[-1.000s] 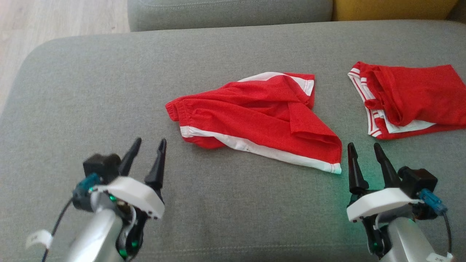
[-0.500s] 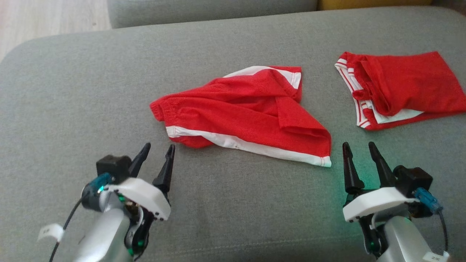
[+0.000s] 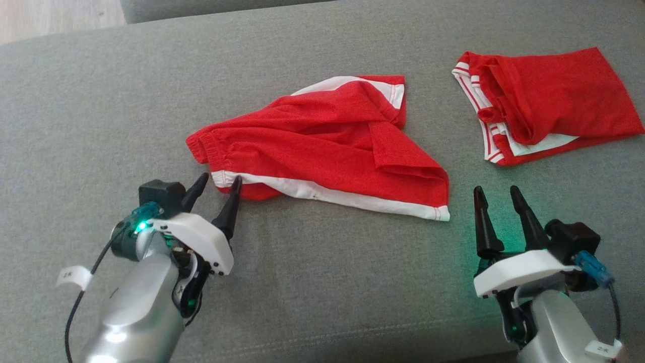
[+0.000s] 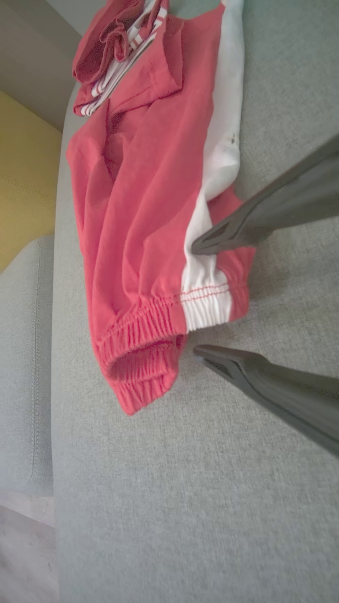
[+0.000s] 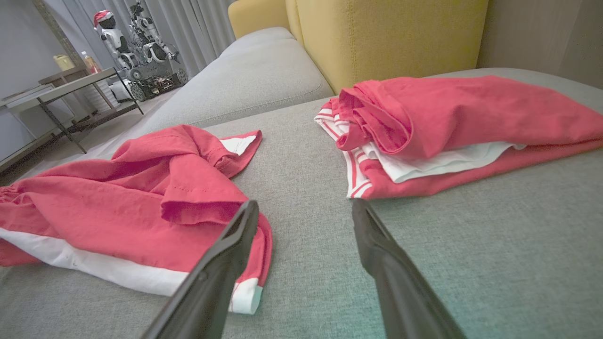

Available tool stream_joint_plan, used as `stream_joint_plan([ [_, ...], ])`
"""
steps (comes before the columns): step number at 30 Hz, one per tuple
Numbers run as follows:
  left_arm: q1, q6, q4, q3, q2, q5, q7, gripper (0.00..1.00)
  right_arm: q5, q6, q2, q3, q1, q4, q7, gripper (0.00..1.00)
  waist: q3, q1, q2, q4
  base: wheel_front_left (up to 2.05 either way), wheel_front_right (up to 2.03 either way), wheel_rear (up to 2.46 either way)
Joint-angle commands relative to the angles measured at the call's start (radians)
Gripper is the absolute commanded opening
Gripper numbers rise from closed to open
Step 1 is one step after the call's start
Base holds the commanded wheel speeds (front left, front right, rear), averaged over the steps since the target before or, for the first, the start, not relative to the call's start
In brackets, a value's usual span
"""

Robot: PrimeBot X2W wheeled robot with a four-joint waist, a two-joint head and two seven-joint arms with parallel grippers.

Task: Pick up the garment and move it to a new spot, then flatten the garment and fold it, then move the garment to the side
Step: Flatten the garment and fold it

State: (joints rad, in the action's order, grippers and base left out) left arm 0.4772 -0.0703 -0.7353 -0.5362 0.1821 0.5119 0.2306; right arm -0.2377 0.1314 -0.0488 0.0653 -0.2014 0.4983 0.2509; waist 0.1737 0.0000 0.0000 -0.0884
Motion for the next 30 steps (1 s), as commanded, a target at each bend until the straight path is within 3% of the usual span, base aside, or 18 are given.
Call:
stream_joint_plan([
  [1, 0.053, -0.003, 0.015, 0.03, 0.016, -0.005, 0.009, 1.0, 0.003, -0.001, -0.001, 0.026, -0.033, -0.029, 0.011, 1.0, 0.0, 0.0, 0.0, -0.002, 0.0, 0.0, 0.0],
  [5, 0.068, -0.009, -0.022, 0.023, 0.01, -0.004, 0.012, 1.0, 0.002, -0.001, -0.001, 0.027, -0.035, -0.028, 0.011, 1.0, 0.001, 0.0, 0.0, -0.006, 0.0, 0.0, 0.0],
  [6, 0.071, -0.012, -0.029, 0.021, 0.008, -0.003, 0.013, 0.5, 0.002, -0.001, -0.001, 0.027, -0.035, -0.027, 0.011, 1.0, 0.0, 0.0, 0.0, -0.007, 0.0, 0.0, 0.0],
  [7, 0.074, -0.014, -0.035, 0.019, 0.007, -0.003, 0.014, 0.22, 0.002, -0.001, -0.001, 0.027, -0.035, -0.026, 0.011, 1.0, -0.001, 0.0, 0.0, -0.007, 0.0, 0.0, 0.0],
  [8, 0.076, -0.017, -0.038, 0.018, 0.005, -0.002, 0.015, 0.0, 0.002, -0.001, -0.001, 0.026, -0.035, -0.025, 0.011, 1.0, -0.002, 0.0, 0.0, -0.006, 0.0, 0.0, 0.0],
  [15, 0.062, -0.027, -0.015, 0.009, 0.01, -0.014, 0.026, 0.0, -0.031, -0.001, -0.001, 0.077, -0.008, 0.005, 0.011, 1.0, -0.024, 0.0, 0.0, 0.002, 0.0, 0.0, 0.0],
  [20, 0.038, -0.025, 0.029, 0.001, 0.022, -0.031, 0.029, 0.0, -0.117, -0.001, -0.001, 0.142, 0.002, 0.054, 0.001, 1.0, -0.037, 0.0, 0.0, 0.014, 0.0, 0.0, 0.0],
  [30, 0.021, -0.009, 0.104, -0.032, 0.041, -0.064, 0.024, 0.0, -0.204, -0.001, -0.001, 0.178, -0.085, 0.204, -0.014, 1.0, -0.024, 0.0, 0.0, 0.048, 0.0, 0.0, 0.0],
])
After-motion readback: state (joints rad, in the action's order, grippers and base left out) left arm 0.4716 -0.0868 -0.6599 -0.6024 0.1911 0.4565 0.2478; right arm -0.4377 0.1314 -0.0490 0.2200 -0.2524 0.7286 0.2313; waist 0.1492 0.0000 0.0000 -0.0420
